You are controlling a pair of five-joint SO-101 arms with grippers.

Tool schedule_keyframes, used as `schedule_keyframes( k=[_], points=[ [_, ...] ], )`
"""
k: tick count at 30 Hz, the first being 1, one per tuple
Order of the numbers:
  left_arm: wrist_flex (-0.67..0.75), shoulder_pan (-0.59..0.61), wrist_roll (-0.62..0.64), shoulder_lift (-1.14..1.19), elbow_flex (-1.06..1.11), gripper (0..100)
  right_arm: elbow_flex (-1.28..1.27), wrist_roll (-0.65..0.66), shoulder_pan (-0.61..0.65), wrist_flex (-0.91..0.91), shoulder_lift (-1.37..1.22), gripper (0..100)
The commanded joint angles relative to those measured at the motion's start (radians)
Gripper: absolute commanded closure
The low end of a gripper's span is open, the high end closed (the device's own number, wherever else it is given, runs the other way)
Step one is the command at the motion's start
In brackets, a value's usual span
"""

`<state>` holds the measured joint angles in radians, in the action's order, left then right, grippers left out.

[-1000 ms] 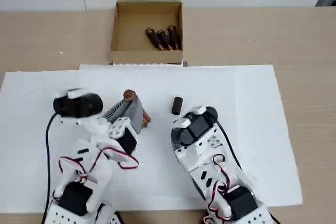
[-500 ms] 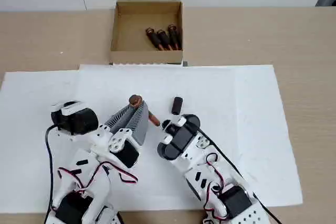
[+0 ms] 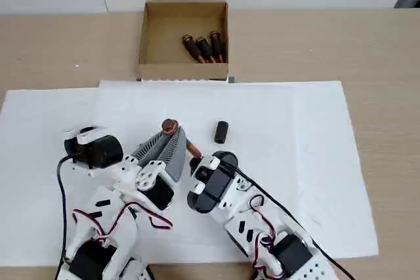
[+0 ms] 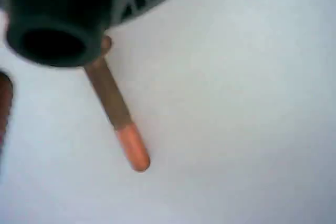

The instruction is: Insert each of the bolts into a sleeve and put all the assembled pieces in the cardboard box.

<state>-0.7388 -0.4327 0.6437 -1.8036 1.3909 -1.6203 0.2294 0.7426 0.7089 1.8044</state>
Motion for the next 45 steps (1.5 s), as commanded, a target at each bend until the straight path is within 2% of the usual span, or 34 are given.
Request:
schedule_keyframes(
  k=[1, 16, 24, 27, 34, 41, 45],
  points=[
    [0.002, 0.000, 0.003, -0.017, -0.004, 99, 0.084, 0.014, 0.005, -0.031, 0.008, 99.5],
    [0.008, -0.008, 0.005, -0.014, 0.045, 99, 0.149, 0.061, -0.019, -0.033, 0.008, 99.5],
    [0.000, -0.089, 0.000, -0.014, 0.110, 99, 0.147, 0.086, -0.022, -0.077, 0.007, 99.5],
    [-0.003, -0.095, -0.041, -0.014, 0.130, 99, 0.147, 0.112, -0.024, -0.081, 0.008, 99.5],
    [-0.143, -0.095, -0.069, -0.014, 0.136, 99, 0.149, 0.110, -0.024, -0.082, 0.008, 99.5],
    [-0.230, -0.087, -0.124, -0.014, 0.134, 77, 0.143, 0.110, -0.024, -0.082, 0.008, 99.5],
    [-0.226, -0.086, -0.143, -0.014, 0.120, 77, 0.140, 0.107, -0.024, -0.081, 0.007, 99.5]
  ],
)
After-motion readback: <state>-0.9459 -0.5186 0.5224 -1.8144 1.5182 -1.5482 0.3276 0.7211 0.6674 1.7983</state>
